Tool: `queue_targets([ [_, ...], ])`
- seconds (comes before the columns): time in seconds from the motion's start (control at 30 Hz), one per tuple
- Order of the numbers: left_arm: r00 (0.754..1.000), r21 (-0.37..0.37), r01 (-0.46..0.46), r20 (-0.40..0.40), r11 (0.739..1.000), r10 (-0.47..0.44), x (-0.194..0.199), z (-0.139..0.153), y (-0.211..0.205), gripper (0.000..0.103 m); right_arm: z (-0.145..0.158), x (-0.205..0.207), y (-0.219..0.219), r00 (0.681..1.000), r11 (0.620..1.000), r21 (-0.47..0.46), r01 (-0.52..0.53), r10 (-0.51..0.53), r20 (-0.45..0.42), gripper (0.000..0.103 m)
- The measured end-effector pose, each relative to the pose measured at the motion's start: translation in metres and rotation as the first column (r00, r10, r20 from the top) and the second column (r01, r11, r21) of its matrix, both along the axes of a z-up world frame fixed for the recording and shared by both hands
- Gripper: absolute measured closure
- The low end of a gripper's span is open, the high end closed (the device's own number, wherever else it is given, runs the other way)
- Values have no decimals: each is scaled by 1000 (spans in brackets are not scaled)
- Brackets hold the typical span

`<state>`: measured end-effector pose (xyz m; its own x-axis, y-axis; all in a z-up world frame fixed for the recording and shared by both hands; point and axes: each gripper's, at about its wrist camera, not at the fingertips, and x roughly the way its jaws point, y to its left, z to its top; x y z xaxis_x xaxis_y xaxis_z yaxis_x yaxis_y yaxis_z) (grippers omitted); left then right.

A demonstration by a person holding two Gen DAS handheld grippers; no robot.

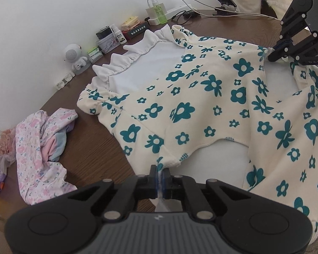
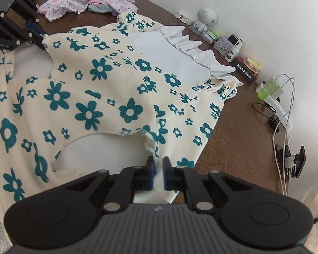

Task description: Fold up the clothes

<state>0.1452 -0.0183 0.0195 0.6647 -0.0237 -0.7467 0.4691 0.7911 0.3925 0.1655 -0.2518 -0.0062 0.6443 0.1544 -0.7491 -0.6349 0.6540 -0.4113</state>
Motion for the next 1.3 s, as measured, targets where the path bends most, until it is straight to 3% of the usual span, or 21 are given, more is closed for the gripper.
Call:
queue_targets([
  [0.1,1000,-11,-27,-12,1000,27,1,0,12,101,-2,-5,-4,999,998,-65,-8,11,48,102],
  [0.23,997,-96,-50,-56,994,44,2,7,23,93,0,-5,-9,1000,999,-40,-30,30,-5,99],
  [0.3,997,-171,-45,-63,984,35,-2,18,30,89,12,-2,-14,997,999,50,-21,25,-66,90],
  [0.37,998,-244,-44,-56,969,31,-4,29,37,74,29,1,-23,995,987,163,6,11,-101,72],
  [0.43,998,-336,-53,-40,940,42,-2,39,43,68,42,3,-28,994,967,253,36,-9,-105,72],
  [0.5,998,-394,-66,-35,917,57,5,45,43,68,48,6,-28,995,949,311,47,-16,-103,72],
  [0.6,997,-383,-74,-38,921,65,19,37,32,72,45,16,-17,995,926,374,56,-20,-100,78],
  [0.63,997,-377,-80,-48,923,66,24,32,30,77,42,19,-12,994,923,380,60,-21,-104,92],
  [0.67,995,-377,-90,-67,922,70,29,26,28,84,37,23,-7,993,923,379,64,-23,-113,96],
  [0.87,988,-370,-132,-123,919,92,40,2,31,83,8,22,9,983,938,343,55,9,-181,96],
  [1.03,990,-358,-121,-110,926,87,39,3,30,82,13,12,10,983,952,306,29,28,-181,95],
  [1.2,993,-431,-108,-86,896,79,35,17,32,82,35,13,5,983,909,413,46,34,-182,91],
  [1.3,995,-431,-87,-75,898,60,32,19,26,80,31,16,15,980,912,410,26,57,-188,91],
])
